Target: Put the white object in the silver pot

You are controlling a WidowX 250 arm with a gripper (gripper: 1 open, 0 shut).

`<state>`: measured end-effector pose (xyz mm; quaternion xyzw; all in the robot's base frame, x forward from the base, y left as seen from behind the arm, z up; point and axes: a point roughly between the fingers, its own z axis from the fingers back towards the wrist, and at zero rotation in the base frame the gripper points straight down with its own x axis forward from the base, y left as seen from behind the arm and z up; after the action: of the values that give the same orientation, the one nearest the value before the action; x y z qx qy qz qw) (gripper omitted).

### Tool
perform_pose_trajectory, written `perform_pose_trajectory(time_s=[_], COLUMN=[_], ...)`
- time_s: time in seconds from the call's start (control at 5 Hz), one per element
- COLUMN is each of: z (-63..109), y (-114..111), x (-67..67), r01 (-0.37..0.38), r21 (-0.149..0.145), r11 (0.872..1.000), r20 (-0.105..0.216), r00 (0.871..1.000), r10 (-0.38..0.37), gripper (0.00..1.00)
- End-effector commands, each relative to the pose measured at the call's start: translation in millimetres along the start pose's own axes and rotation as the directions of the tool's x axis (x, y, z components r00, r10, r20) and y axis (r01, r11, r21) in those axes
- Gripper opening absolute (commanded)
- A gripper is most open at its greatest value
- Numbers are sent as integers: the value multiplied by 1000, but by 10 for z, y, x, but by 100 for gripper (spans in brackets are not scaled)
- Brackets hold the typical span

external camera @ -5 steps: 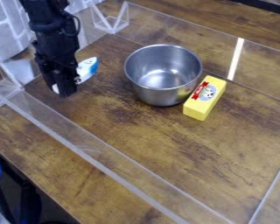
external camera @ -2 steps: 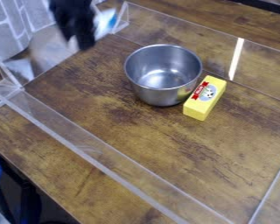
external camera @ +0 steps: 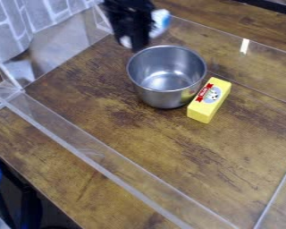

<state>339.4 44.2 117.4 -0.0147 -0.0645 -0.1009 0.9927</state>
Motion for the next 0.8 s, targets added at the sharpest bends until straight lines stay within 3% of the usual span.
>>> perform_pose_trajectory(time_s=[0.0,0.6], z=[36,-372], y=[-148,208], x=[218,332], r01=[21,11], r21=[23,13], r11=[1000,1000], r20=[50,36], r00=[998,999], r10=[-22,-11], gripper=[0,0])
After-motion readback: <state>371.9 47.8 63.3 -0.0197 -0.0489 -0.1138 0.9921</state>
